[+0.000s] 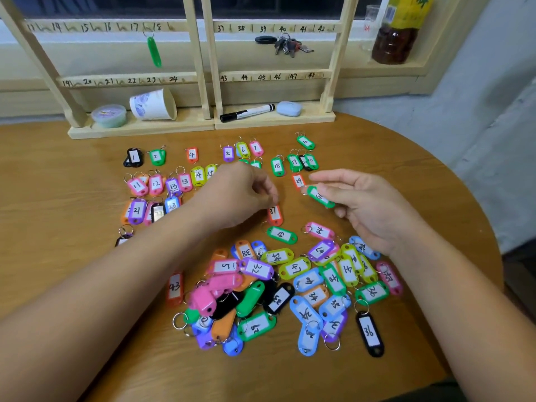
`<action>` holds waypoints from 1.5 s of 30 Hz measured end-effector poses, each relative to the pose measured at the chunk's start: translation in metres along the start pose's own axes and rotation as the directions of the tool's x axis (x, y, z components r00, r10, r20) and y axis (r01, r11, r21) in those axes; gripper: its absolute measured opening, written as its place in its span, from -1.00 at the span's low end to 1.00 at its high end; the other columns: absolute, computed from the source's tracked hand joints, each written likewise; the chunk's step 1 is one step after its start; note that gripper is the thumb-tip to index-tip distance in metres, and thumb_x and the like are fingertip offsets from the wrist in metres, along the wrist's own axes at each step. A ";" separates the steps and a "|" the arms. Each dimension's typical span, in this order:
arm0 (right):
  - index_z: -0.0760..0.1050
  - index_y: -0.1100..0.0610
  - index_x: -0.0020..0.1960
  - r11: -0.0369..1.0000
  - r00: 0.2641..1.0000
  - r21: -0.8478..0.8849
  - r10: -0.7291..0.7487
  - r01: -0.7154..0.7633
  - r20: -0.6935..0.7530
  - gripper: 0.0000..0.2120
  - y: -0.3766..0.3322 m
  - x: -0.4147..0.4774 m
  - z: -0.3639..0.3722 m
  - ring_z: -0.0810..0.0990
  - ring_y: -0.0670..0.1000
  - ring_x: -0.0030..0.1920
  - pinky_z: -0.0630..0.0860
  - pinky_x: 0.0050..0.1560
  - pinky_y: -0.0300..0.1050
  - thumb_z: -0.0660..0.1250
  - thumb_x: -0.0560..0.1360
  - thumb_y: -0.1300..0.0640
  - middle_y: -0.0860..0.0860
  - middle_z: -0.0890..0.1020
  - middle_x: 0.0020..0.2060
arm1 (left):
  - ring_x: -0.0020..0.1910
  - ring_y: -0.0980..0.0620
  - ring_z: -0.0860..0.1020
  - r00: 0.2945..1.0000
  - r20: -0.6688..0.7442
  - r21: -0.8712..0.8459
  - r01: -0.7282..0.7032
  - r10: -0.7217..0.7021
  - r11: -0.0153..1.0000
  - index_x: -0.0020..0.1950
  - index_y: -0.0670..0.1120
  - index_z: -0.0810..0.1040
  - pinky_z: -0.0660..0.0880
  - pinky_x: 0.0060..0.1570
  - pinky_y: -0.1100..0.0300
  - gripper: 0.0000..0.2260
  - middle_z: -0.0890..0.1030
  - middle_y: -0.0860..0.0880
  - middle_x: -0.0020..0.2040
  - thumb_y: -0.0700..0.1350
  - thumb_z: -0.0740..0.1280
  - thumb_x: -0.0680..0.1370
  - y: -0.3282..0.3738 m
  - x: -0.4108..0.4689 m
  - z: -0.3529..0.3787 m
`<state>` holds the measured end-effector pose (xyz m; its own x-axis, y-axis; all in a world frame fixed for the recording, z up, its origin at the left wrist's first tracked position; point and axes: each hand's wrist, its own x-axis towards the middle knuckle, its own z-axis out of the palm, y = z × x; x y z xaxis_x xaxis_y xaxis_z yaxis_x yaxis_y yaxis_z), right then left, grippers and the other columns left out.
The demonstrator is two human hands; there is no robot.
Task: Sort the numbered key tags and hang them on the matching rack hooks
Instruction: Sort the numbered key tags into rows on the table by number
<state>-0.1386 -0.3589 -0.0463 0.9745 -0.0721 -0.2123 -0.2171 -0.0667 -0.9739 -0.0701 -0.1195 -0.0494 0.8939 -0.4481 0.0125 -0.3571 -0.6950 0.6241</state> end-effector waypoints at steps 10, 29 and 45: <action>0.69 0.03 0.24 0.998 1.000 0.054 0.013 -0.012 -0.009 -0.73 -0.005 -0.005 0.004 0.61 -0.11 0.05 0.31 -0.05 -0.11 0.50 0.54 0.17 -0.04 0.77 0.11 | -0.12 0.29 0.56 0.983 -0.156 0.055 -0.084 0.092 0.995 0.04 0.10 0.69 0.36 -0.24 0.47 -0.95 0.65 0.17 -0.19 0.00 0.51 0.59 -0.005 -0.028 -0.014; 0.68 0.21 0.08 0.980 0.988 -0.125 -0.149 0.154 0.048 -0.84 -0.015 -0.023 0.071 0.72 -0.02 -0.23 0.58 -0.22 -0.29 0.53 0.52 0.34 0.17 0.76 -0.17 | 0.49 0.27 0.41 0.960 0.091 0.032 -0.268 0.264 0.963 0.55 0.12 0.49 0.34 0.47 0.27 -0.62 0.48 0.25 0.48 0.10 0.29 0.73 -0.032 -0.132 -0.022; 0.69 0.23 0.01 0.937 0.976 -0.276 -0.197 0.216 0.094 -0.90 -0.006 -0.023 0.071 0.69 -0.02 -0.26 0.56 -0.24 -0.27 0.53 0.51 0.35 0.19 0.74 -0.22 | 0.69 0.22 -0.24 0.870 0.339 0.304 -0.462 0.359 0.833 0.73 0.24 -0.07 -0.10 0.68 0.04 -0.41 -0.12 0.23 0.73 0.34 0.00 0.73 -0.011 -0.146 0.017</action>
<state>-0.1557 -0.2864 -0.0417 0.9991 0.0366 -0.0227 -0.0083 -0.3522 -0.9359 -0.2015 -0.0563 -0.0713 0.5572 -0.8298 -0.0300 -0.7931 -0.5426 0.2768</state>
